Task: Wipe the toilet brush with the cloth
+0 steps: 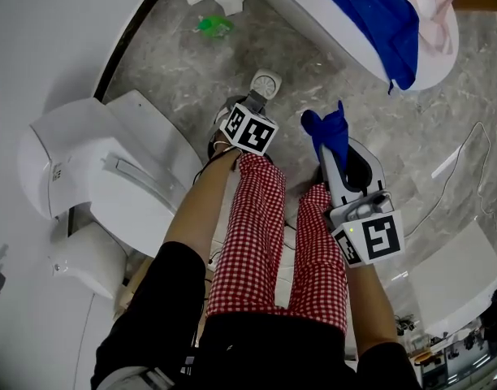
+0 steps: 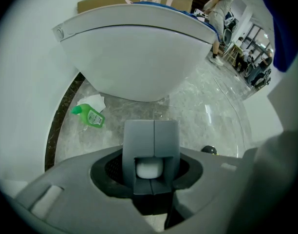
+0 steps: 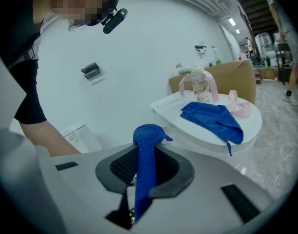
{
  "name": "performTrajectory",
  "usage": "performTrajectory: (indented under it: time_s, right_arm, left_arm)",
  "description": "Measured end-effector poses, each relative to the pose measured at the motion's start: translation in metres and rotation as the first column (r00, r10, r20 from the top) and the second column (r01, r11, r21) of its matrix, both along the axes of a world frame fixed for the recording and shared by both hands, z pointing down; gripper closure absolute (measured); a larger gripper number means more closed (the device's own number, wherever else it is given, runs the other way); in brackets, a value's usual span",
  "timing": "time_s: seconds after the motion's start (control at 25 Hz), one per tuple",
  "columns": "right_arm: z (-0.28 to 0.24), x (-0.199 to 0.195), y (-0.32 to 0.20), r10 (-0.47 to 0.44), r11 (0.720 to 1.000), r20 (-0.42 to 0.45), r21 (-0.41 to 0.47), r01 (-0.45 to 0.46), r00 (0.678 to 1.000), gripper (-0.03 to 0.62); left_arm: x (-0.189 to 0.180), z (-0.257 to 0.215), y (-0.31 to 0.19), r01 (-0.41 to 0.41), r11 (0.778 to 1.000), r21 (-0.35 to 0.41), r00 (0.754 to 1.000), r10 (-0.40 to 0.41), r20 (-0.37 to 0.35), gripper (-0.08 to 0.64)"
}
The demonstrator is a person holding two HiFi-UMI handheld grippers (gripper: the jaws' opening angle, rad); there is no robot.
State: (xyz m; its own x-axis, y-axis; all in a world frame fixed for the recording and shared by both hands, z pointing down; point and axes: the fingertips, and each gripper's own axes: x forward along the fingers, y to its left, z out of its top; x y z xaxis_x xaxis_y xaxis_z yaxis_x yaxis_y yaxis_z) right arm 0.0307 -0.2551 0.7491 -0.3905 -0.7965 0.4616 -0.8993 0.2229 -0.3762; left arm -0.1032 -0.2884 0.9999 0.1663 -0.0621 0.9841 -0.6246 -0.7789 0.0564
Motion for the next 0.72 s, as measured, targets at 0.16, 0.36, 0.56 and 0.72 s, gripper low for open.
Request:
performTrajectory:
  time_s: [0.16, 0.36, 0.56, 0.72]
  right_arm:
    - [-0.005, -0.003, 0.003, 0.003, 1.000, 0.008, 0.007, -0.003, 1.000, 0.528]
    - [-0.014, -0.001, 0.007, 0.004, 1.000, 0.006, 0.016, -0.004, 1.000, 0.528]
    - [-0.019, 0.000, 0.012, 0.012, 1.000, 0.016, 0.019, -0.013, 1.000, 0.528]
    - [-0.023, 0.000, 0.016, 0.007, 1.000, 0.016, 0.025, -0.008, 1.000, 0.528]
  left_arm:
    - [-0.004, -0.008, 0.005, -0.015, 1.000, 0.017, 1.000, 0.015, -0.012, 0.391]
    - [-0.008, -0.021, 0.017, -0.058, 0.998, 0.032, 0.998, 0.059, -0.018, 0.391]
    - [-0.010, -0.032, 0.020, -0.051, 0.997, 0.049, 0.998, 0.052, -0.020, 0.391]
    - [-0.012, -0.042, 0.022, -0.027, 0.998, 0.059, 0.999, 0.028, -0.017, 0.391]
